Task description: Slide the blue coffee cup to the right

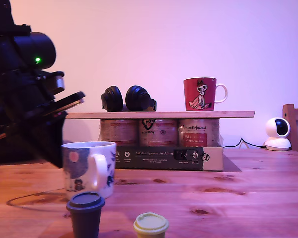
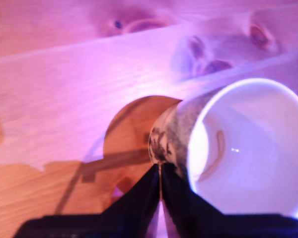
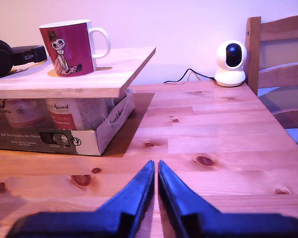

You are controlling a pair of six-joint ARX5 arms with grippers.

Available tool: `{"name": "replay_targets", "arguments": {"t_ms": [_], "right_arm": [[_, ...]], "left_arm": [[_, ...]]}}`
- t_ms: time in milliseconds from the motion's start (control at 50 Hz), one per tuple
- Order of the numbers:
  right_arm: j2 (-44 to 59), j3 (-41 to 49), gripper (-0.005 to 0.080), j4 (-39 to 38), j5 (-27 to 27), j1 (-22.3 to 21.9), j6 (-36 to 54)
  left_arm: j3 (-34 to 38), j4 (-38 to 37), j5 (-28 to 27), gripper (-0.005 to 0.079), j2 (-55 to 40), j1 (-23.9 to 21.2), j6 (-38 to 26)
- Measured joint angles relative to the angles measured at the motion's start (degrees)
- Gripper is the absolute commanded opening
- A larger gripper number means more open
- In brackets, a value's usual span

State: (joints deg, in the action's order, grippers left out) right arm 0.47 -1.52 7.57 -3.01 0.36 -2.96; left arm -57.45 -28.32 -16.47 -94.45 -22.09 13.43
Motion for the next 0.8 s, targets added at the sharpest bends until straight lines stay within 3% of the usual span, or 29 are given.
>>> {"name": "replay_targets", "arguments": {"t_ms": [420, 800], "right_arm": [[0.0, 0.0, -0.0012, 0.0, 0.0, 0.0, 0.0], [0.0, 0.0, -0.0012, 0.0, 0.0, 0.0, 0.0]], "left_arm": [[-0.6, 1.5, -1.3, -0.0021, -6.8, -5.8, 3.0], [-9.3, 2.9, -0.4, -0.002, -7.4, -9.9, 3.1]]}}
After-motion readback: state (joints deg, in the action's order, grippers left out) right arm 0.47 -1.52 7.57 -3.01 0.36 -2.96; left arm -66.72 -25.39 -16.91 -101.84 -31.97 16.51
